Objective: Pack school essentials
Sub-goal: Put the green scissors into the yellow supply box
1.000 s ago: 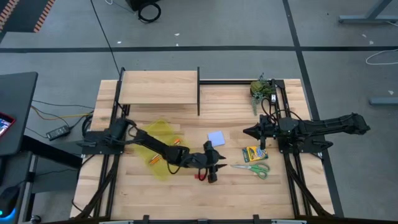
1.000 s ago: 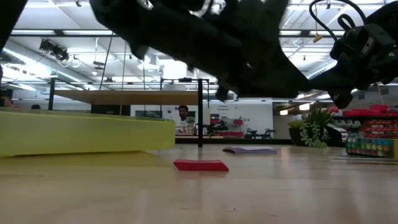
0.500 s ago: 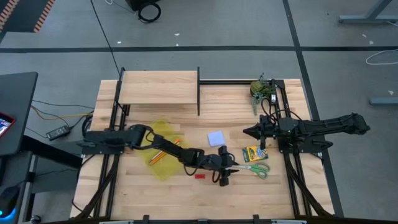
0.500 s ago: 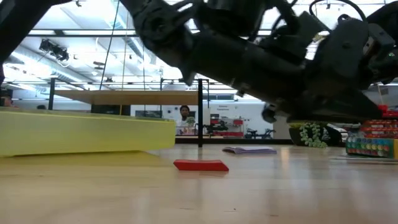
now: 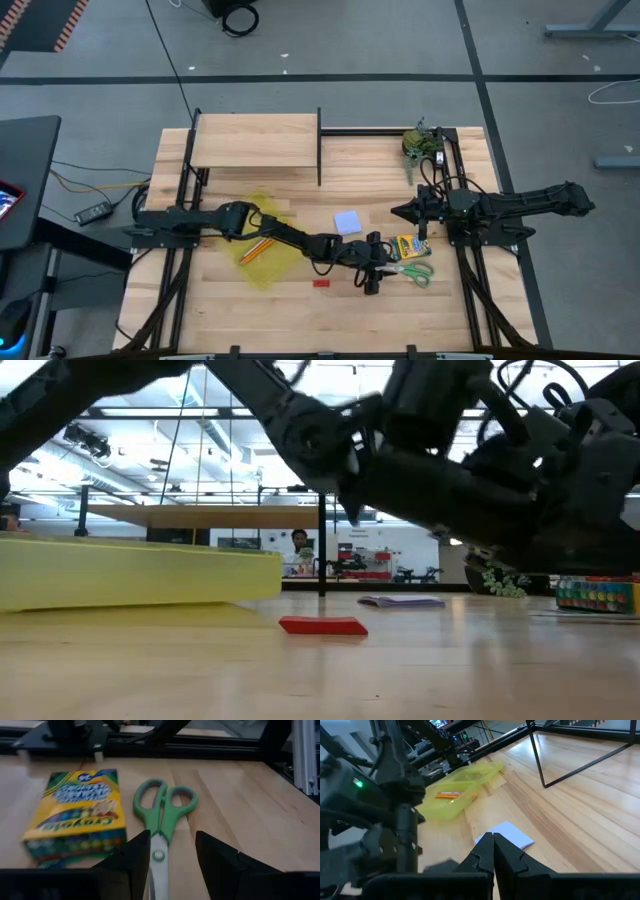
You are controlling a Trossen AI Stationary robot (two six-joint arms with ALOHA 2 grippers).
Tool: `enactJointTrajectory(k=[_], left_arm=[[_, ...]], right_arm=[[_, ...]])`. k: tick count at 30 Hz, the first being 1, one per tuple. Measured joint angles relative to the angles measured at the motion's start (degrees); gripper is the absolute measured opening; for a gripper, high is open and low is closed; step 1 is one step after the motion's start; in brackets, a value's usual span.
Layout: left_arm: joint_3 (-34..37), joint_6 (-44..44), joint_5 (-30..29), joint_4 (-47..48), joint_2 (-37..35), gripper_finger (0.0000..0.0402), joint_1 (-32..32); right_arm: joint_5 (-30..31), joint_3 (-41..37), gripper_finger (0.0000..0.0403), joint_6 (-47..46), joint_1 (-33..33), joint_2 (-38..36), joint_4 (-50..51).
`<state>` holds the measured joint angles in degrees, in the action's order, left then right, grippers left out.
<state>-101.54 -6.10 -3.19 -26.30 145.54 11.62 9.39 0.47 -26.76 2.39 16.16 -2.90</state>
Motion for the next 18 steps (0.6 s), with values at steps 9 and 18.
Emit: enactJointTrajectory(k=[9,18], left_arm=[[-0.9,5.3,1.1,0.3,3.5,0.0163,-0.2],[-1.1,5.1,1.3,0.7,4.0,0.0154,-0.2]], right_arm=[[0.0,0.0,0.0010,0.0,0.0,0.0,0.0],[0.0,0.0,0.0010,0.0,0.0,0.0,0.0]])
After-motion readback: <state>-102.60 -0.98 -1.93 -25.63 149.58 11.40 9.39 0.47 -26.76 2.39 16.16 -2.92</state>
